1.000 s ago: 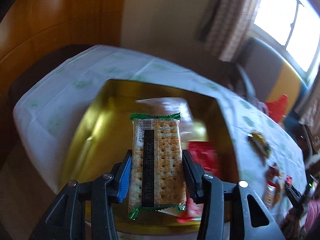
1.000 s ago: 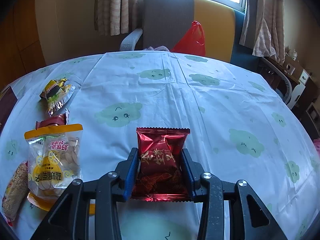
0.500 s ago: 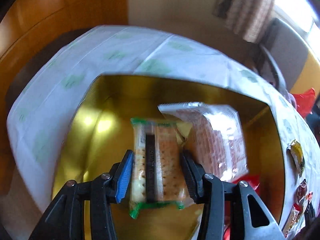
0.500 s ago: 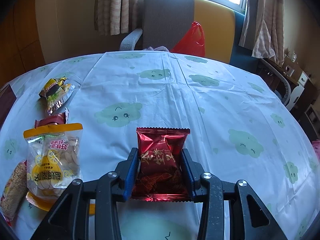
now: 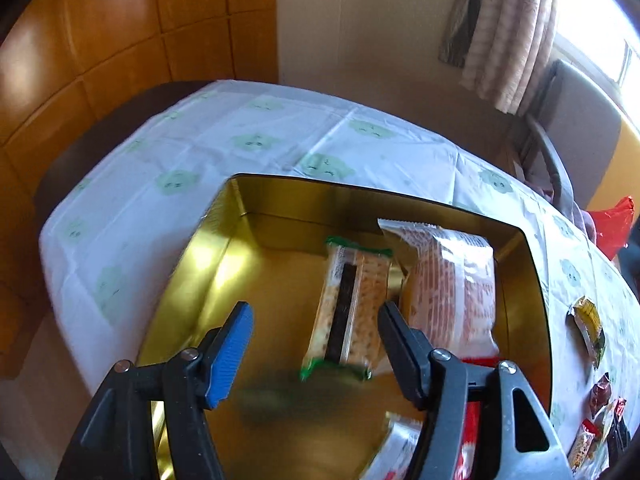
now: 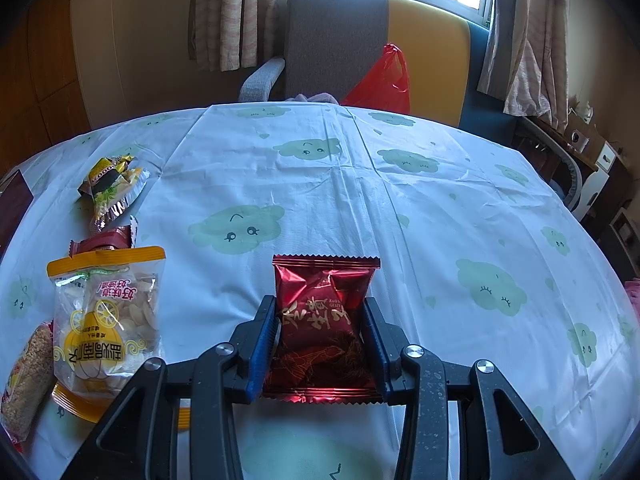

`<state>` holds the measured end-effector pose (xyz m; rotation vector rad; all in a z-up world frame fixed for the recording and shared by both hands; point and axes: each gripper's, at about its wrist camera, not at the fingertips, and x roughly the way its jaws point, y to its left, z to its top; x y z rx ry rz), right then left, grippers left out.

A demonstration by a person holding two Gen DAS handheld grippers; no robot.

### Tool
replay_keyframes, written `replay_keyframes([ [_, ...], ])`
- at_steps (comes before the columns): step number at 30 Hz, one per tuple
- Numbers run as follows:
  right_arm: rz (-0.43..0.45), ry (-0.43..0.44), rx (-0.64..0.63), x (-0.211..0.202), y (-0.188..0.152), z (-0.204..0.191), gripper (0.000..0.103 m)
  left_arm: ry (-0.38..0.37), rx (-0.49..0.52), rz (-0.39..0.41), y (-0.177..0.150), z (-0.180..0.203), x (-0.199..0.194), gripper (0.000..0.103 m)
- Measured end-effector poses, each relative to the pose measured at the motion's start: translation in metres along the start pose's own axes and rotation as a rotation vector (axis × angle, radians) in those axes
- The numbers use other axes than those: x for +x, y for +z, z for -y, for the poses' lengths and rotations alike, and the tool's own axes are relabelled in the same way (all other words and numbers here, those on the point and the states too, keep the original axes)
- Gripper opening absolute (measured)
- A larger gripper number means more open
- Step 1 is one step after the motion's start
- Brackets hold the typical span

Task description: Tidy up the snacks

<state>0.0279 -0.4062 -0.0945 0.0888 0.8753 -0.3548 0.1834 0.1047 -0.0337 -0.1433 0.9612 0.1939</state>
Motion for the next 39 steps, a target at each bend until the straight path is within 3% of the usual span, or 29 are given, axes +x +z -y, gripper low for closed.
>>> replay_keyframes([
  [9, 0.001, 0.000, 0.001, 0.000, 0.000, 0.000, 0.042, -0.002, 0.079, 0.131, -0.042, 0.010, -0.057, 0.066],
  [15, 0.001, -0.002, 0.000, 0.000, 0.000, 0.000, 0.042, -0.015, 0.124, 0.172, -0.063, 0.016, -0.084, 0.066],
  [39, 0.003, -0.003, -0.001, 0.000, 0.000, 0.001, 0.042, -0.056, 0.164, 0.129, -0.102, 0.019, -0.095, 0.066],
])
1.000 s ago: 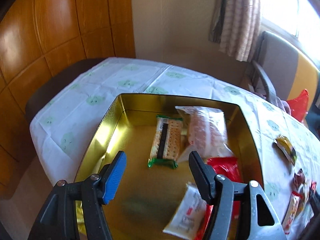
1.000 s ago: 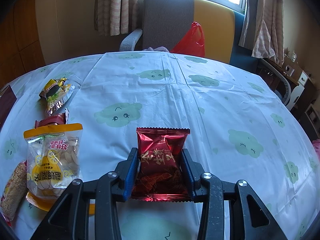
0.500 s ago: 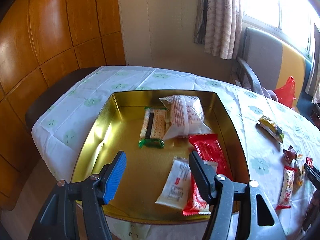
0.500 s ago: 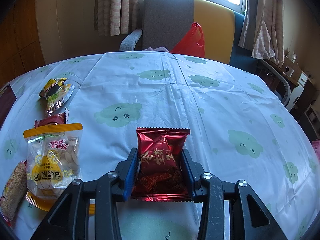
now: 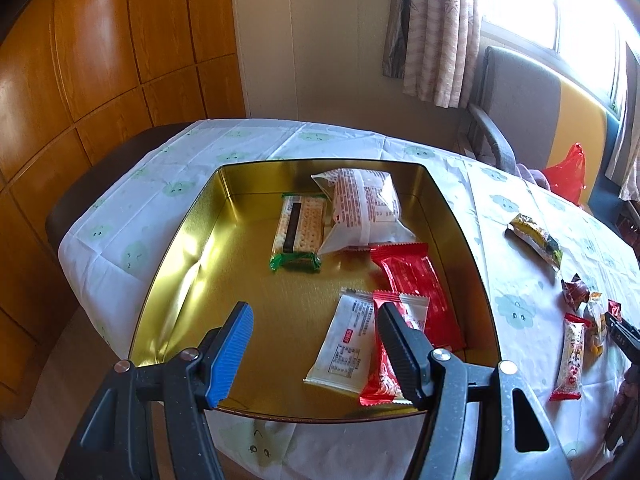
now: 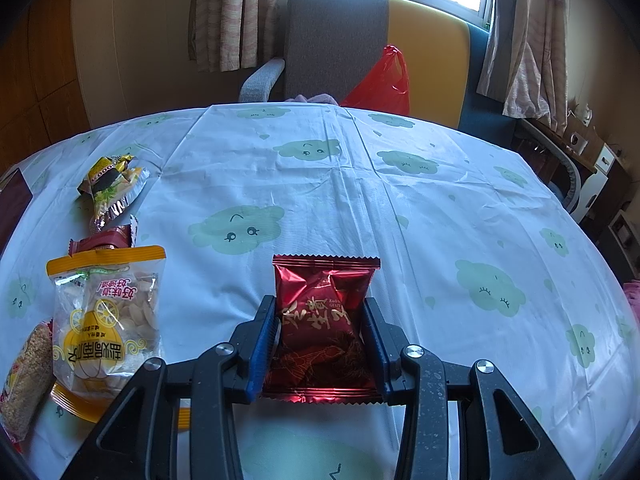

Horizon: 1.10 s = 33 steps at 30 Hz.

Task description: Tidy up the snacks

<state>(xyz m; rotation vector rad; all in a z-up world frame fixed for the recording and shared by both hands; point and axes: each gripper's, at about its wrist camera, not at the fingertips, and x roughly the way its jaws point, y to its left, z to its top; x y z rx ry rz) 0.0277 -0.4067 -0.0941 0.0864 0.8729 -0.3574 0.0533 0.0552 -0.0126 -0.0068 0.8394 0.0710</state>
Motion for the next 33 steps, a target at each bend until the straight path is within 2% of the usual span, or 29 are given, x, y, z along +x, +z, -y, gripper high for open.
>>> replay_keyframes([
  [23, 0.002, -0.015, -0.014, 0.000, 0.000, -0.002, 0.042, -0.001, -0.014, -0.030, -0.006, -0.006, 0.008, 0.066],
  [28, 0.002, -0.020, -0.019, 0.000, 0.000, -0.003, 0.041, 0.015, -0.025, -0.030, -0.009, -0.013, 0.008, 0.066],
  [33, -0.008, -0.009, 0.013, -0.004, 0.002, 0.000, 0.041, 0.049, -0.025, 0.002, -0.007, -0.019, 0.002, 0.066],
])
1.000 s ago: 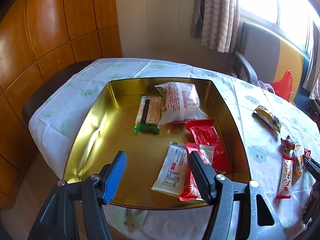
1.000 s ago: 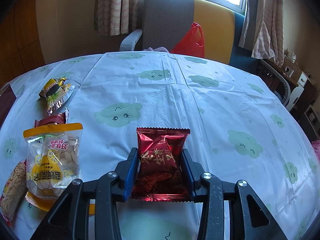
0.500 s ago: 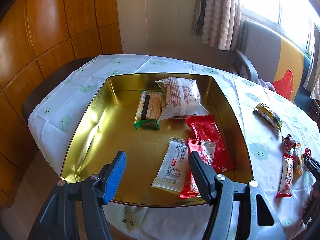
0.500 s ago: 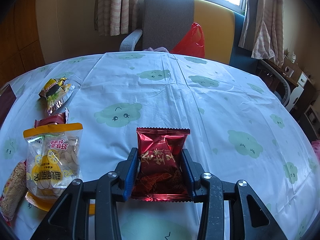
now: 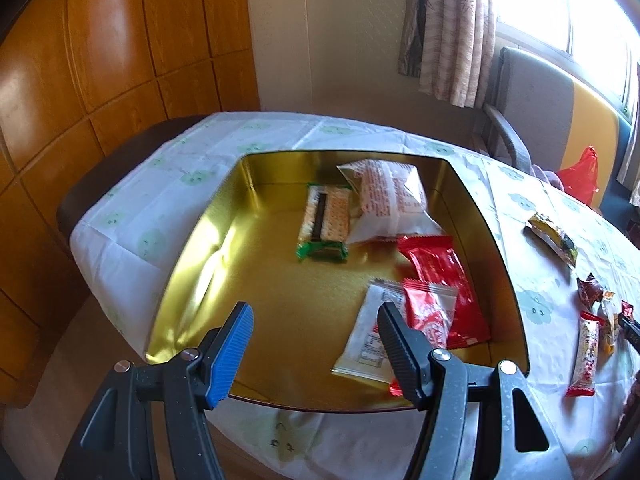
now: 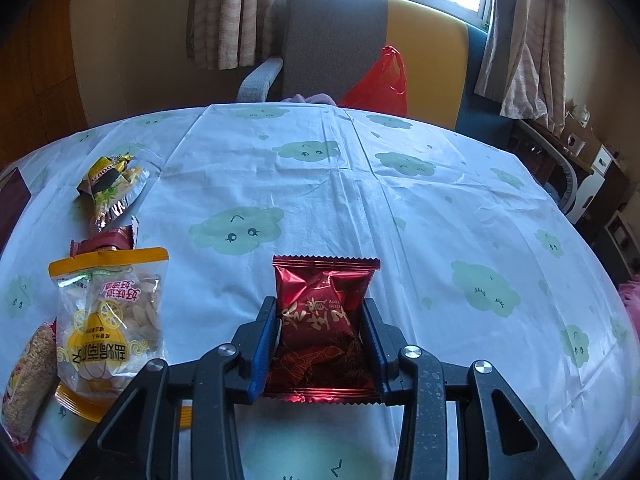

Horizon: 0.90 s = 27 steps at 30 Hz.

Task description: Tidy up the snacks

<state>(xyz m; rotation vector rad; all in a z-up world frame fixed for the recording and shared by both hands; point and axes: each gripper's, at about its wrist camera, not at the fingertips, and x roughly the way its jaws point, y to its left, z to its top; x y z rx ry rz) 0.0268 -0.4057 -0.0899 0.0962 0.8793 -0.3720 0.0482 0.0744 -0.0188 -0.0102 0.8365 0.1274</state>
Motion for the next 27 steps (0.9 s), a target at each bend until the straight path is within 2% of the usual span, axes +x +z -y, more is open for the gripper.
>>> replay_keyframes([
  [3, 0.022, 0.023, 0.049, -0.014, 0.004, 0.000, 0.041, 0.018, -0.002, 0.022, 0.002, -0.004, -0.004, 0.066],
  [6, 0.073, 0.062, 0.026, -0.038, 0.015, -0.015, 0.041, 0.024, -0.007, 0.033, 0.004, -0.007, -0.006, 0.066],
  [13, 0.129, 0.316, -0.131, -0.089, 0.036, -0.100, 0.041, 0.022, -0.019, 0.035, 0.003, -0.011, -0.006, 0.066],
  [21, 0.067, 0.611, -0.276, -0.115, 0.038, -0.211, 0.041, 0.028, -0.033, 0.035, 0.001, -0.018, -0.006, 0.066],
  [24, 0.033, 0.684, -0.310, -0.120, 0.040, -0.248, 0.041, 0.032, -0.038, 0.034, 0.001, -0.020, -0.004, 0.066],
  [27, 0.002, 0.722, -0.342, -0.120, 0.040, -0.280, 0.041, 0.033, -0.044, 0.030, 0.000, -0.022, -0.003, 0.066],
])
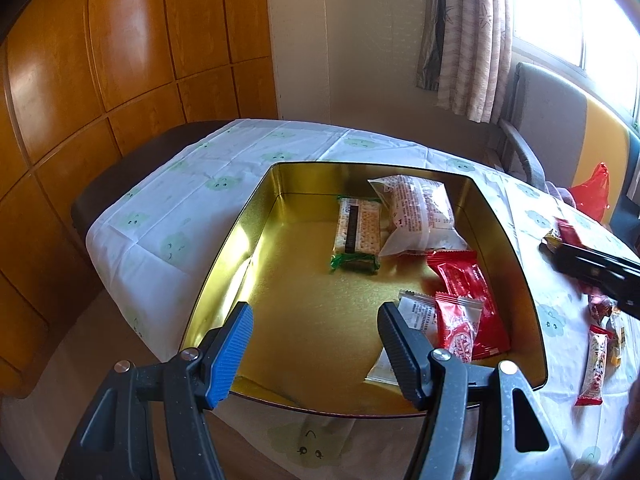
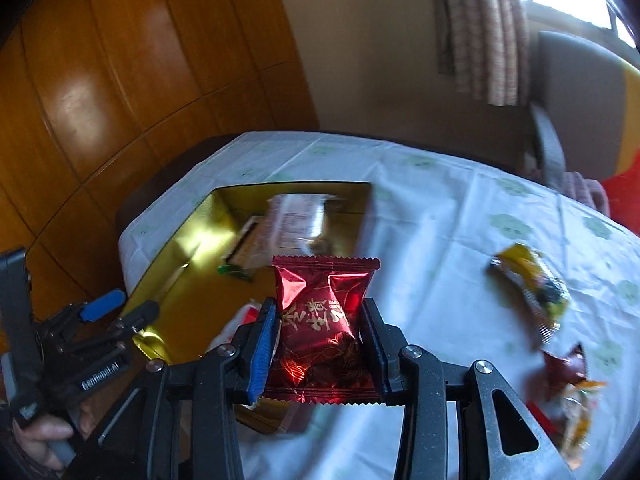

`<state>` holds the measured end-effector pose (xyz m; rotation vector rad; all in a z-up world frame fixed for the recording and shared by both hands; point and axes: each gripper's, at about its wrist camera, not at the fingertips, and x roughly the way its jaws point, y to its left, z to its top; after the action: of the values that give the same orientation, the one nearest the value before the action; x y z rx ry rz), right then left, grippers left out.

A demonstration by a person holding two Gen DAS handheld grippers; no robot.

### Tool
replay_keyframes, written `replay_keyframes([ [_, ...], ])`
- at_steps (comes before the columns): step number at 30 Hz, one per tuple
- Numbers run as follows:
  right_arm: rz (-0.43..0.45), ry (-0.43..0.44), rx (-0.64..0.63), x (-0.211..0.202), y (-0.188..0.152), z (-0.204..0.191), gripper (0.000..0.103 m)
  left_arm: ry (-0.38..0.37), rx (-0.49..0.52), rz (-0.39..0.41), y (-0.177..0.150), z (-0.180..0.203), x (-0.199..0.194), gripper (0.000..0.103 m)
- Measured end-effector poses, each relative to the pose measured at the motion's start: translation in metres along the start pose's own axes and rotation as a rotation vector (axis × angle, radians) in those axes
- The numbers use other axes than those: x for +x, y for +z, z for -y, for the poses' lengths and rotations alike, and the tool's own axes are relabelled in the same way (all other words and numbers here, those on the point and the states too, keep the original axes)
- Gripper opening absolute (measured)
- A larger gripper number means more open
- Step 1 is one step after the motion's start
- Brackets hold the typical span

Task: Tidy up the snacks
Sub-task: 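Carry the red foil candy into the gold tin and open the right tool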

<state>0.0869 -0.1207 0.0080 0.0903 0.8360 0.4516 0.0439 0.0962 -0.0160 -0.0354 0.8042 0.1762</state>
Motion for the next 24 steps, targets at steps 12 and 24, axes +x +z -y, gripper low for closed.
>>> replay_keyframes([
  [12, -0.072, 0.021, -0.074, 0.058, 0.005, -0.044, 0.052, -0.001, -0.005, -0.007, -0.003, -0.003, 0.003, 0.066],
  [24, 0.005, -0.035, -0.062, 0.023, -0.014, -0.033, 0.053, -0.012, 0.022, 0.010, -0.003, 0.006, -0.005, 0.066],
])
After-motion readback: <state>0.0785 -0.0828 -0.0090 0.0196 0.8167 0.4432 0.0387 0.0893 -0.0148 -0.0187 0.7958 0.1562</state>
